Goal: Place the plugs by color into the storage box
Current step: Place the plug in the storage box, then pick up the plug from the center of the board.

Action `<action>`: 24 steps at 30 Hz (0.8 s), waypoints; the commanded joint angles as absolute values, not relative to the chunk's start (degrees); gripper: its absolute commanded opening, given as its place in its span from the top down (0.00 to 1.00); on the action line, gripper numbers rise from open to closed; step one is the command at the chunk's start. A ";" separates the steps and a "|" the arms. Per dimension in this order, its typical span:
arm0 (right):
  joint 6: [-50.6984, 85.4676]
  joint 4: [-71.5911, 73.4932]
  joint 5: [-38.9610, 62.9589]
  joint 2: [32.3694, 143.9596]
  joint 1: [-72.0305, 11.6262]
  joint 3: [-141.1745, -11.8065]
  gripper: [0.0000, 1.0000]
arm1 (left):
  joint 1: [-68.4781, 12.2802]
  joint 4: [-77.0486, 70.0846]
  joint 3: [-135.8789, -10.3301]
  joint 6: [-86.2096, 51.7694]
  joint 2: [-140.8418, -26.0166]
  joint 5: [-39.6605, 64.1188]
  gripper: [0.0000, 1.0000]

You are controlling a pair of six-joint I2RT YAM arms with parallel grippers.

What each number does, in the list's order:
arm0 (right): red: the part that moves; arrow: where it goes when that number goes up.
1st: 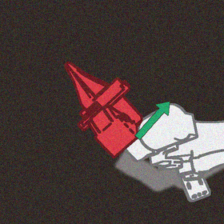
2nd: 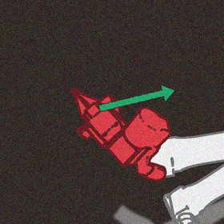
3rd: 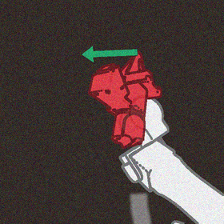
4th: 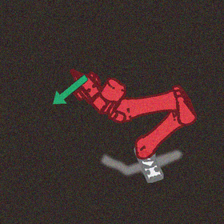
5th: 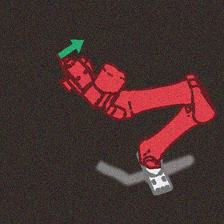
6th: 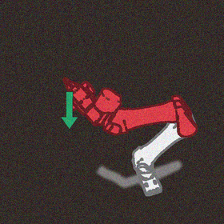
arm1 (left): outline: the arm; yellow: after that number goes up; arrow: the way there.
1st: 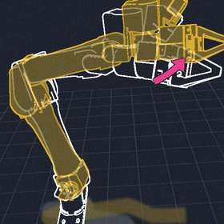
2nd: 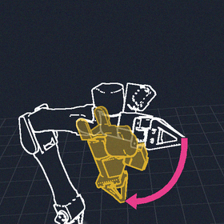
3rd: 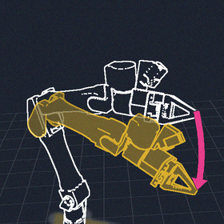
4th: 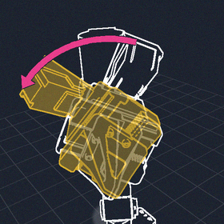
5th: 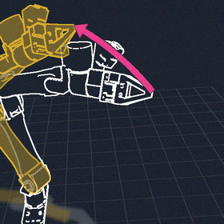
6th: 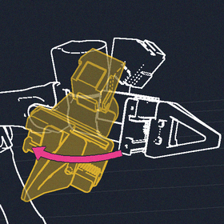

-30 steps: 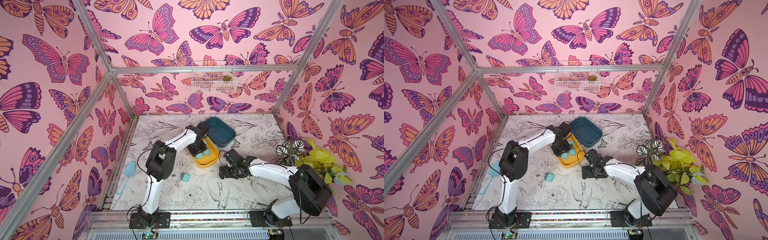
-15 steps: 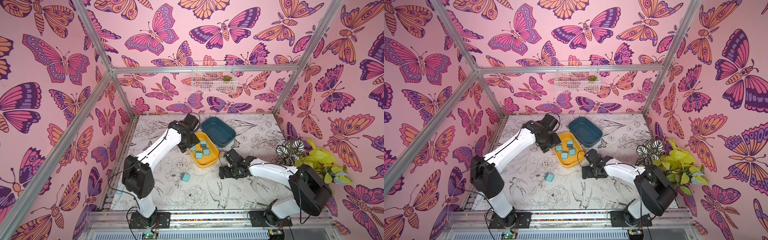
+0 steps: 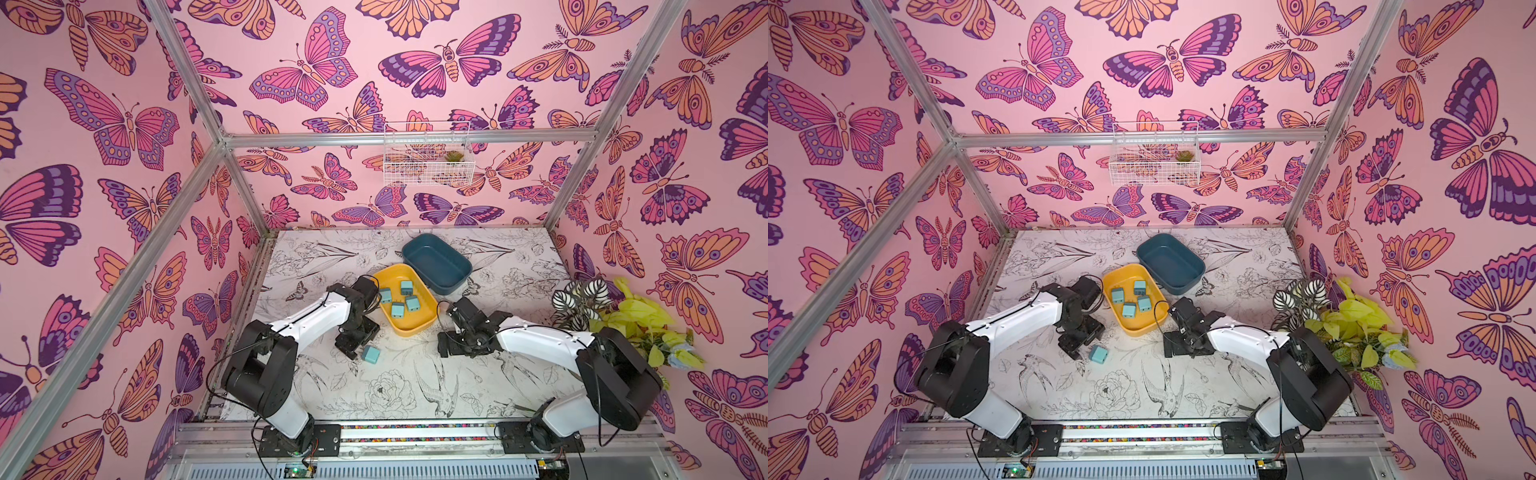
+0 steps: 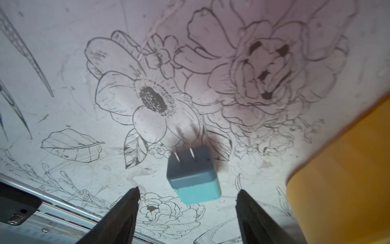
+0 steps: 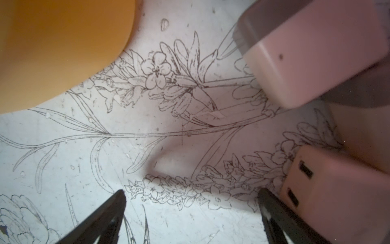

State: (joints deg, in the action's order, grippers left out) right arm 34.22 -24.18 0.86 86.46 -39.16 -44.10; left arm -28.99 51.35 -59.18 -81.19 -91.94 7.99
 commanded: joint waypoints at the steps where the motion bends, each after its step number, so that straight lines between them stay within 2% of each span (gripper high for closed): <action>1: 33.54 -26.23 0.84 87.23 -39.46 -42.89 0.02 | -28.48 47.63 -56.97 -84.78 -90.84 9.17 0.26; 17: 34.27 -26.53 0.09 86.66 -39.46 -42.36 0.02 | -28.99 40.43 -53.80 -84.82 -97.28 10.40 0.30; 24: 35.08 -25.95 0.48 87.18 -39.46 -42.36 0.02 | -29.35 40.26 -53.26 -85.08 -97.96 10.81 0.38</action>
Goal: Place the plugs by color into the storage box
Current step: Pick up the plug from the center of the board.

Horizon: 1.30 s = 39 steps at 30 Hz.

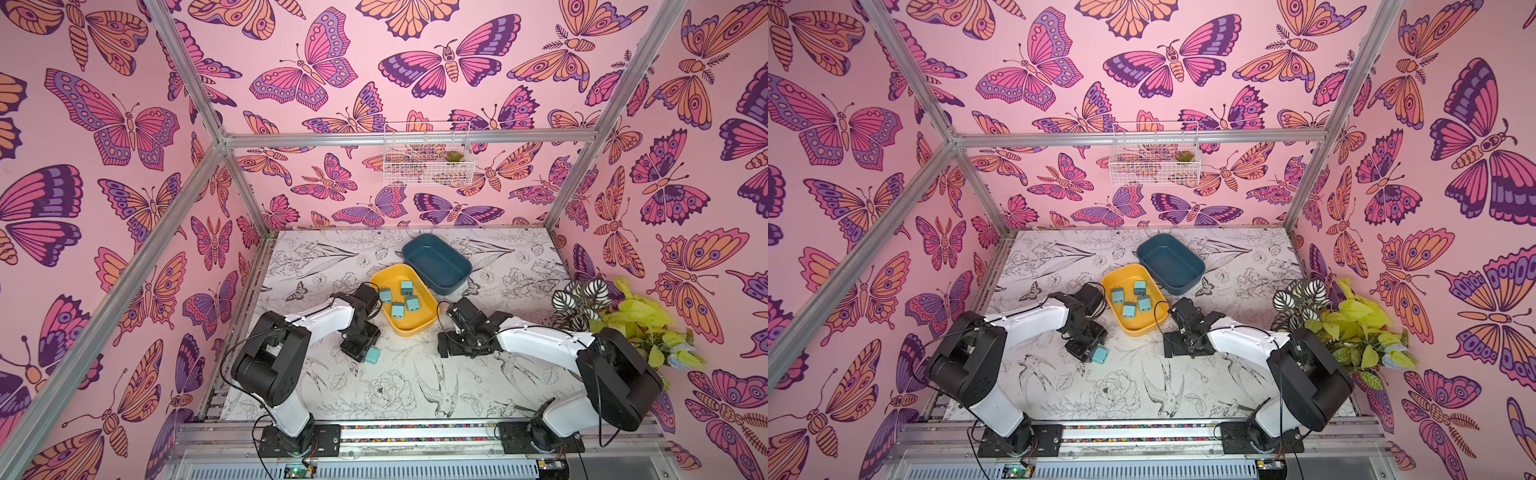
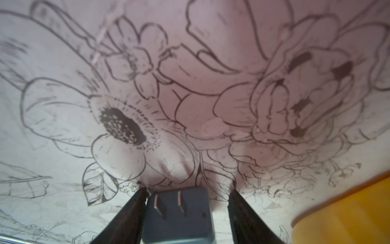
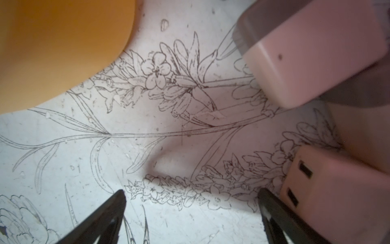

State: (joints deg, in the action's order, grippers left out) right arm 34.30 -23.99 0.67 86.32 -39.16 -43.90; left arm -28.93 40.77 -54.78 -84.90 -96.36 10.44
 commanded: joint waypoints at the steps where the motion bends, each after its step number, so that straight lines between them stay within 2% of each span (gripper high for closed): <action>1: 35.15 -25.84 0.52 87.14 -39.44 -42.30 0.02 | -29.36 40.33 -53.26 -85.08 -98.04 10.88 0.38; 6: 35.51 -25.60 0.71 87.10 -39.46 -42.10 0.02 | -30.52 40.33 -52.52 -86.09 -97.50 12.12 0.32; 12: 35.80 -25.31 0.82 87.28 -39.46 -42.01 0.02 | -31.99 40.17 -52.61 -87.16 -96.54 12.27 0.31; 23: 35.77 -25.25 0.87 86.92 -39.46 -41.48 0.02 | -32.16 40.21 -50.89 -88.51 -97.00 11.67 0.50; 39: 35.07 -25.21 0.78 87.30 -39.48 -41.75 0.02 | -31.28 45.92 -58.54 -81.68 -95.91 7.22 0.56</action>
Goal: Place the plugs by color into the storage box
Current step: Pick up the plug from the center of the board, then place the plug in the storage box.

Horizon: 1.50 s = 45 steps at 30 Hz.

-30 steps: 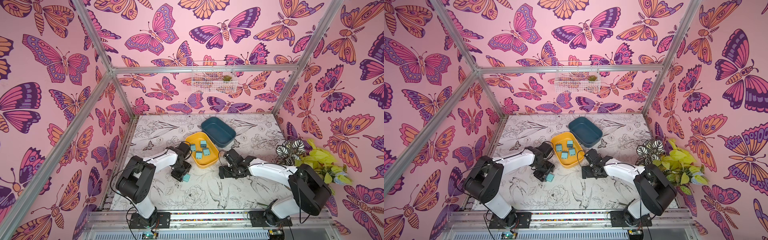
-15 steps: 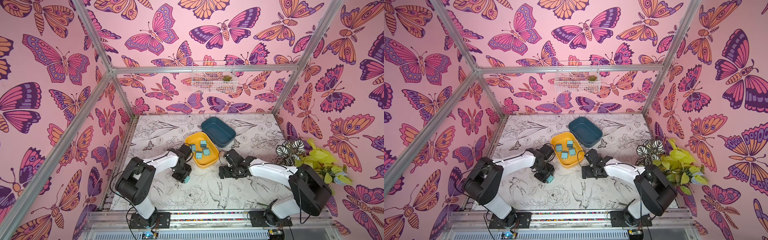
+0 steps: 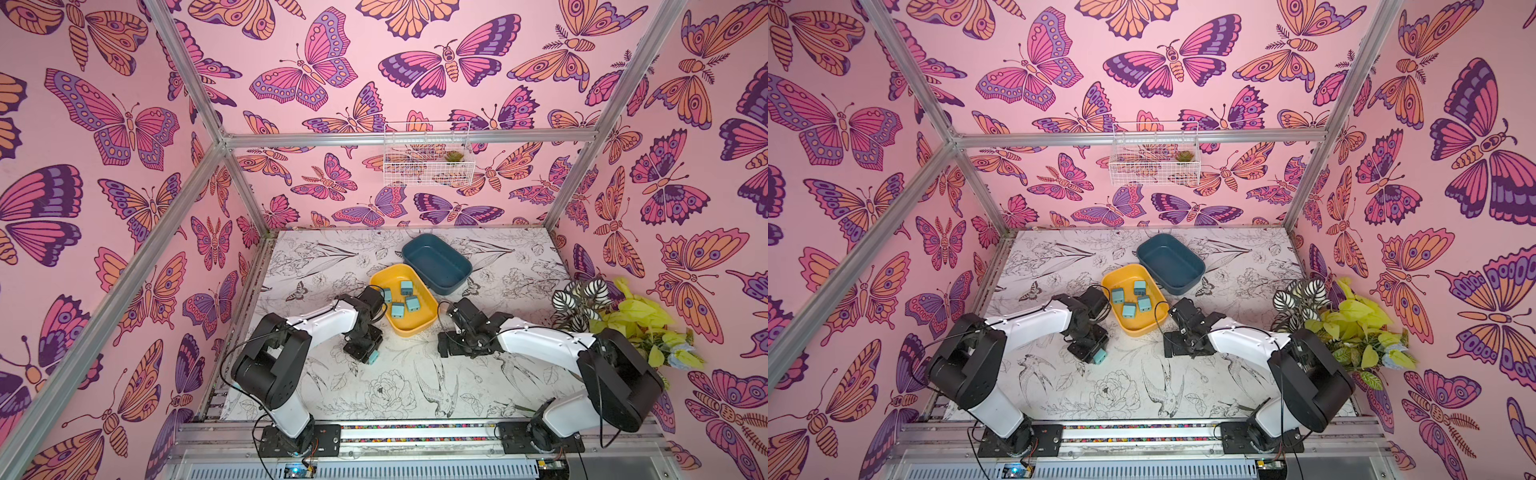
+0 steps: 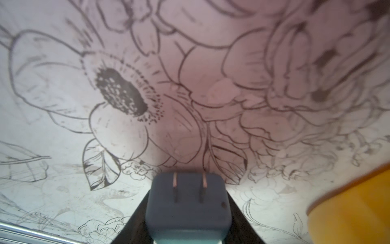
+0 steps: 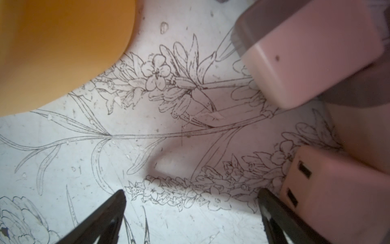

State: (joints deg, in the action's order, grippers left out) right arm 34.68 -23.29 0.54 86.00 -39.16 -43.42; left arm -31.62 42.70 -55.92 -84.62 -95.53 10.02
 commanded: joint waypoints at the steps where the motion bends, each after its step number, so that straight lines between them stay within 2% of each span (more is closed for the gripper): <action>1: 35.00 -25.22 0.77 87.20 -39.46 -41.67 0.02 | -31.20 46.70 -59.89 -80.63 -95.81 6.51 0.56; 15: 34.98 -24.71 1.23 87.54 -39.46 -41.40 0.02 | -31.03 56.48 -80.35 -66.98 -100.50 1.87 0.55; 26: 35.33 -24.64 0.92 87.65 -39.46 -41.24 0.02 | -33.79 57.59 -93.98 -64.01 -112.67 4.95 0.55; 38: 36.43 -24.32 0.48 87.63 -39.46 -40.96 0.02 | -37.93 57.40 -101.54 -63.83 -123.42 8.38 0.55; 45: 36.56 -24.70 0.00 86.44 -39.46 -40.46 0.02 | -38.49 56.03 -97.91 -65.19 -124.49 9.52 0.55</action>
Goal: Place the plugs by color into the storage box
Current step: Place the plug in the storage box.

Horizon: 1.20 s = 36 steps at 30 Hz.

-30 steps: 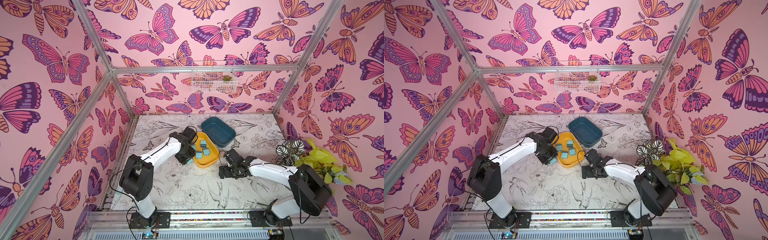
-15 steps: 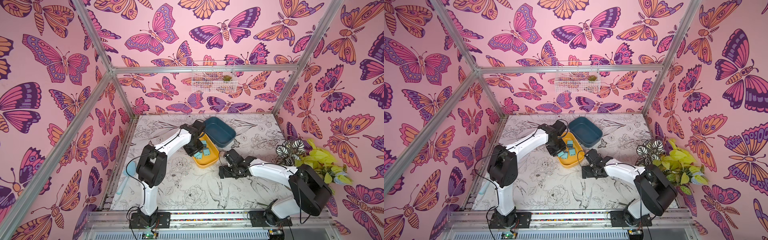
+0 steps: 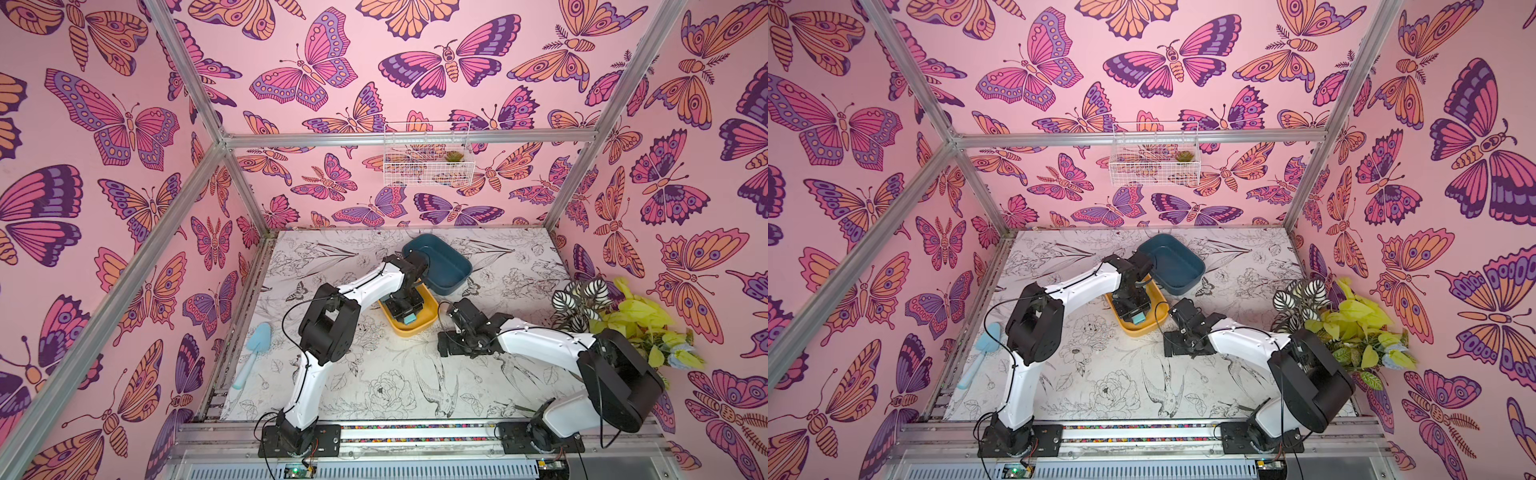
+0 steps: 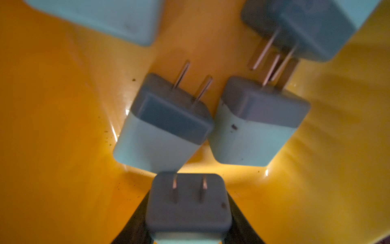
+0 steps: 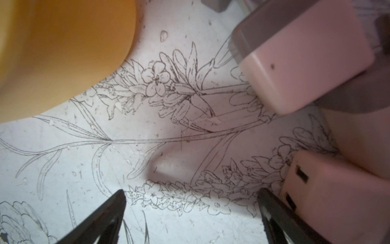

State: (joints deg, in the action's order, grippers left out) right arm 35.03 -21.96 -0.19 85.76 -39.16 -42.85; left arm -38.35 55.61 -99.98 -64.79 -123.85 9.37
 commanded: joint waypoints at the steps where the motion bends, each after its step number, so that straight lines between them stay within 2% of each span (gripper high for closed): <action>1: 36.65 -24.63 0.02 86.32 -39.46 -40.28 0.02 | -38.54 55.73 -97.59 -65.21 -124.40 9.41 0.55; 6: 36.83 -24.35 0.25 86.40 -39.46 -40.08 0.02 | -38.74 55.63 -98.42 -64.52 -125.62 9.67 0.52; 9: 36.74 -24.56 0.18 86.27 -39.47 -40.25 0.02 | -38.83 55.64 -98.35 -64.42 -125.83 9.80 0.46; 12: 36.69 -24.78 0.09 85.72 -39.42 -39.99 0.02 | -38.81 55.62 -98.47 -64.26 -124.56 8.50 0.34; 15: 36.69 -24.72 0.16 85.26 -39.46 -39.74 0.02 | -38.76 55.73 -100.11 -63.03 -123.13 6.51 0.29; 21: 36.17 -25.31 0.20 84.74 -39.47 -40.18 0.02 | -36.55 56.93 -102.31 -60.48 -116.75 1.23 0.28; 26: 35.79 -24.88 0.53 85.37 -39.46 -40.00 0.02 | -33.22 61.20 -105.34 -57.38 -113.38 -2.86 0.31; 36: 35.16 -24.78 0.92 86.35 -39.46 -40.52 0.02 | -31.46 63.73 -102.97 -59.27 -114.02 -1.01 0.35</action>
